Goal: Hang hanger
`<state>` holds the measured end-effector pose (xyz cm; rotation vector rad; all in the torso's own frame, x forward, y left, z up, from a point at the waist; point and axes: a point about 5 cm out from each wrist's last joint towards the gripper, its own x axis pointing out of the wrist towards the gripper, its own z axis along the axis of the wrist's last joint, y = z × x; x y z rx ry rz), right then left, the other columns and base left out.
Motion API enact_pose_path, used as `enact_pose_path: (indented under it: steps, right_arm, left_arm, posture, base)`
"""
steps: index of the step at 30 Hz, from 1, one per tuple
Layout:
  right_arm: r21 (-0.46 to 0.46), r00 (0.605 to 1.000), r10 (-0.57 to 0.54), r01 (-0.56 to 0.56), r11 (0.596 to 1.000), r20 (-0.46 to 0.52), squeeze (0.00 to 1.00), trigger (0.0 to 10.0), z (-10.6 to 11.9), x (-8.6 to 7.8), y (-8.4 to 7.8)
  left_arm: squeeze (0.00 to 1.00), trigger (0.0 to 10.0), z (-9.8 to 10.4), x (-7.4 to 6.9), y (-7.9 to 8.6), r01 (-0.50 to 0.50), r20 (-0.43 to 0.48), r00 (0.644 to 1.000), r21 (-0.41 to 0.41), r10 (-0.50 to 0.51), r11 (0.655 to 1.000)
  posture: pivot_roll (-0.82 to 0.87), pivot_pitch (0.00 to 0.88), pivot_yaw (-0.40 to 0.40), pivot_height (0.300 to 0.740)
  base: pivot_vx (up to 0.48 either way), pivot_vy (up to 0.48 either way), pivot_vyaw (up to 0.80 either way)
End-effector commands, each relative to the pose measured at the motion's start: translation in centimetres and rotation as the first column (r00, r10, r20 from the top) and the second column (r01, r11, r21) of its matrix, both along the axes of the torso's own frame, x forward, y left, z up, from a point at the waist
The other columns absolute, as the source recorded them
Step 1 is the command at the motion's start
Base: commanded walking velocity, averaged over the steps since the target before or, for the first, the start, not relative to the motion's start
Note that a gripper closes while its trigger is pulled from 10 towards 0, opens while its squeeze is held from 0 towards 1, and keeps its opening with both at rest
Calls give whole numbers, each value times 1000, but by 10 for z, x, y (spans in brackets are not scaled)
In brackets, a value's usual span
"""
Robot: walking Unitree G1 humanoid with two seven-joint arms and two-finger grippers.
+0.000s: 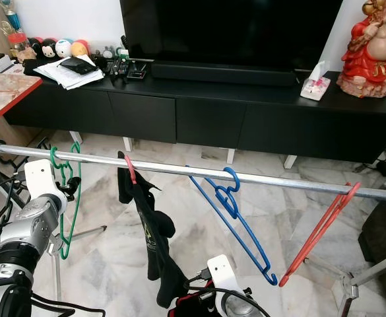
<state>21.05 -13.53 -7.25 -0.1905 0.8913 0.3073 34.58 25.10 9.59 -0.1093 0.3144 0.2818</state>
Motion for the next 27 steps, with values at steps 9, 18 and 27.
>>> enact_pose_path:
  steps: [9, 18, 27]
  right_arm:
    - [2, 1000, 0, 0, 1000, 17, 0, 10000, 3, 5, 0]
    - [1, 1000, -5, 5, 1000, 19, 0, 10000, 4, 6, 0]
    - [0, 1000, 0, 0, 1000, 22, 0, 10000, 4, 7, 0]
  left_arm:
    - [0, 0, 4, 3, 2, 16, 12, 1000, 29, -16, 999]
    - [0, 0, 2, 1, 3, 19, 7, 1000, 41, -19, 999]
    - [0, 0, 2, 1, 3, 18, 2, 1000, 40, -18, 999]
  posture:
    - [-41, 5, 15, 740]
    - [-37, 9, 12, 740]
    - [-39, 11, 12, 740]
  base:
    - [0, 0, 0]
    - [0, 0, 0]
    - [0, 0, 0]
